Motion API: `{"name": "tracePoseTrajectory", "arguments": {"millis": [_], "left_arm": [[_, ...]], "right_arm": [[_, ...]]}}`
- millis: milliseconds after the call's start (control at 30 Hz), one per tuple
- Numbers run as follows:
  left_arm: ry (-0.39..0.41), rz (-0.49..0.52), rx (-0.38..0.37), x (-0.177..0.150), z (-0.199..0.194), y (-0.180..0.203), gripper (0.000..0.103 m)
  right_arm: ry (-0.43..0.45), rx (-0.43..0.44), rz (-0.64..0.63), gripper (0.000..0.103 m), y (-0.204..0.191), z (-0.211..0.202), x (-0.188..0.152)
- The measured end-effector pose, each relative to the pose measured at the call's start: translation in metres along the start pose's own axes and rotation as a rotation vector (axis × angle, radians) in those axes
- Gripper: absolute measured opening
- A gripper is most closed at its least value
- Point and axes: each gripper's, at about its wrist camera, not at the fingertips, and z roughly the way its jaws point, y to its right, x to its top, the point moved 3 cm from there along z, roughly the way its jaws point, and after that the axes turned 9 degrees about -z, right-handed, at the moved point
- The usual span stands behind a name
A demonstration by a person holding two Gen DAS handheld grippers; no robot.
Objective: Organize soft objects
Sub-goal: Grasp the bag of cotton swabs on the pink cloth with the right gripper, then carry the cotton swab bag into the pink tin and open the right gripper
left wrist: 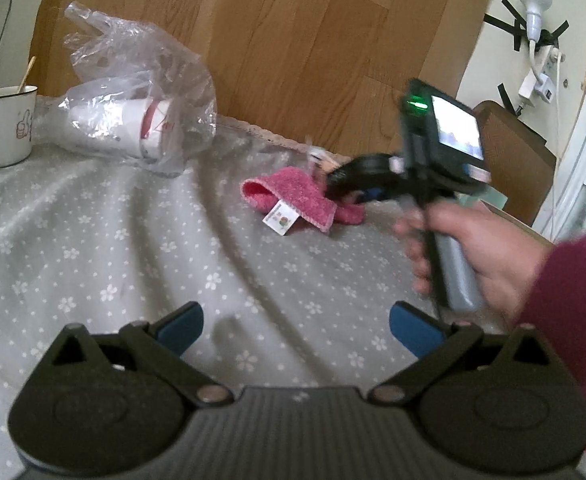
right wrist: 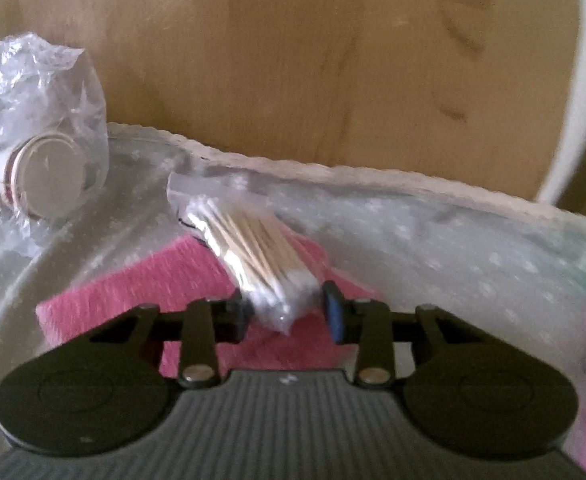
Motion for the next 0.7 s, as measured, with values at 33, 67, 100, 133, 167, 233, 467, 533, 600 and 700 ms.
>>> {"name": "tracePoseTrajectory", "arguments": {"millis": [33, 67, 100, 133, 167, 233, 467, 533, 600, 700], "left_arm": [[0.000, -0.001, 0.000, 0.000, 0.000, 0.000, 0.103], [0.000, -0.003, -0.002, 0.000, 0.000, -0.001, 0.103], [-0.002, -0.006, -0.004, 0.001, 0.000, -0.001, 0.103], [-0.004, -0.008, -0.008, 0.001, 0.000, -0.002, 0.103], [-0.008, -0.010, -0.014, 0.001, 0.000, -0.003, 0.103], [-0.015, -0.009, -0.036, 0.001, 0.000, -0.002, 0.103], [-0.091, -0.072, -0.316, -0.009, -0.019, 0.021, 0.103], [-0.162, -0.139, -0.397, -0.013, -0.020, 0.033, 0.103], [-0.230, -0.186, -0.439, -0.016, -0.015, 0.043, 0.103], [-0.263, -0.154, -0.452, -0.021, -0.011, 0.063, 0.079]], "right_arm": [[0.004, -0.010, 0.007, 0.039, 0.003, -0.010, -0.005], [0.011, -0.010, 0.013, 0.039, 0.006, -0.021, -0.011], [0.023, -0.005, 0.014, 0.039, 0.005, -0.037, -0.018], [0.039, 0.007, 0.001, 0.039, 0.003, -0.053, -0.025], [0.054, 0.022, -0.021, 0.039, -0.001, -0.073, -0.034], [0.072, 0.055, -0.068, 0.039, -0.014, -0.109, -0.053], [0.159, -0.087, -0.321, 0.039, -0.057, -0.204, -0.128], [0.179, -0.138, -0.379, 0.039, -0.062, -0.214, -0.147], [0.184, -0.141, -0.390, 0.039, -0.063, -0.220, -0.162], [0.192, -0.146, -0.379, 0.039, -0.062, -0.231, -0.182]]}}
